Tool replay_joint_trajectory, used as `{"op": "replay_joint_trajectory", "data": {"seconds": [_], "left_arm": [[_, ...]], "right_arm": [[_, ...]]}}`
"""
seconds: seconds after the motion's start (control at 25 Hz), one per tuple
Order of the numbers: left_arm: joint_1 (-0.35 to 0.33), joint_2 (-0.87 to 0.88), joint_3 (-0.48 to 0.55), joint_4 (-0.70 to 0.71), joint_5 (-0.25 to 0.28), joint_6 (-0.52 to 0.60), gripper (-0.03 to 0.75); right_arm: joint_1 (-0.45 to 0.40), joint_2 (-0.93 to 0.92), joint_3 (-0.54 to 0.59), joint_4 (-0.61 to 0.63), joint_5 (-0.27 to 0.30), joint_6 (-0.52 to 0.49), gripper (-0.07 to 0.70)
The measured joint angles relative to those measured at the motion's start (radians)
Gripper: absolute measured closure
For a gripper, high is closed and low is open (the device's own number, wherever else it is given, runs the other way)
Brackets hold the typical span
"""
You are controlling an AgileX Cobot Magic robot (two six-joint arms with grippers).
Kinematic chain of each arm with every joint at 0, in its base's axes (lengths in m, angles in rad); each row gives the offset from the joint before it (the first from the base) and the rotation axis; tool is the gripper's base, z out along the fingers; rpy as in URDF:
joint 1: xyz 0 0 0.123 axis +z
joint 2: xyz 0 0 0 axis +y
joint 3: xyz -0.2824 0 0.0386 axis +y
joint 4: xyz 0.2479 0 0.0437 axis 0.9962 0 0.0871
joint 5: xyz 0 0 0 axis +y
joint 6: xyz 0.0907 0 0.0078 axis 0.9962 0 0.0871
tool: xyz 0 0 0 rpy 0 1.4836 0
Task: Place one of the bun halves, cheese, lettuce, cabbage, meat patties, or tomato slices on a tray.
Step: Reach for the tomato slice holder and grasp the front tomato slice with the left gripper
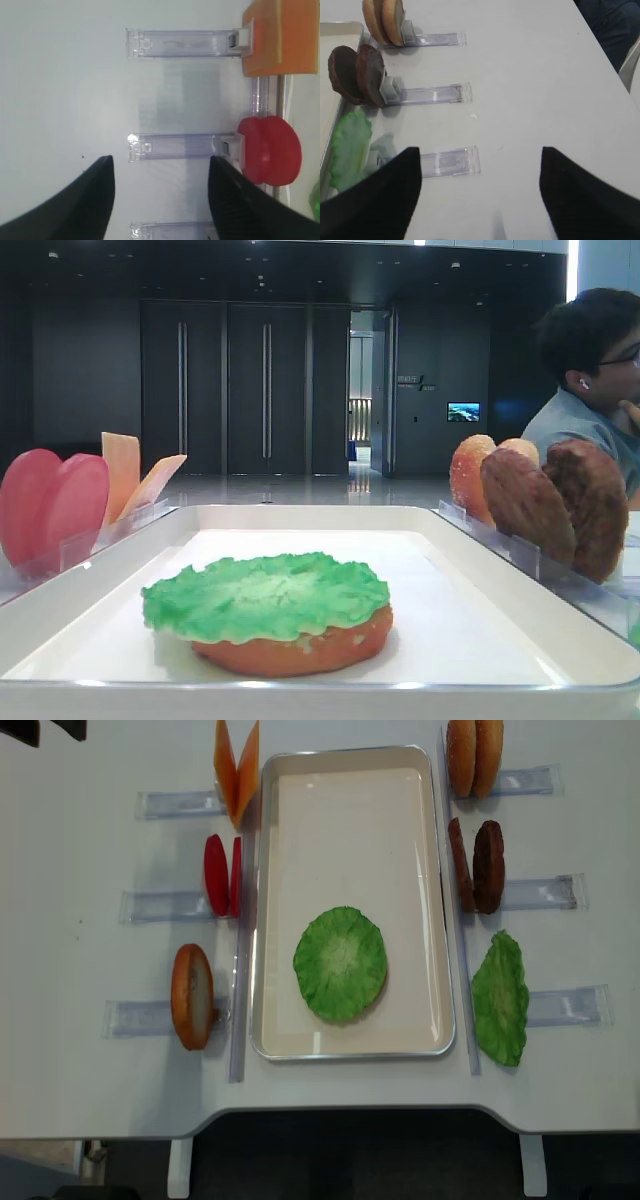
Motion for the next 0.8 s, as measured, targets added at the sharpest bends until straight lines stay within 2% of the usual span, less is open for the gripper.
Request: {"op": "replay_joint_trajectory", "data": {"seconds": [0.56, 0.8], "left_arm": [[-0.353, 0.004, -0.001, 0.055, 0.0, -0.279, 0.263], [-0.433, 0.021, -0.002, 0.061, 0.0, -0.362, 0.263]], "right_arm": [[0.0, 0.0, 0.0, 0.0, 0.0, 0.0, 0.144], [0.0, 0.0, 0.0, 0.0, 0.0, 0.0, 0.144]]}}
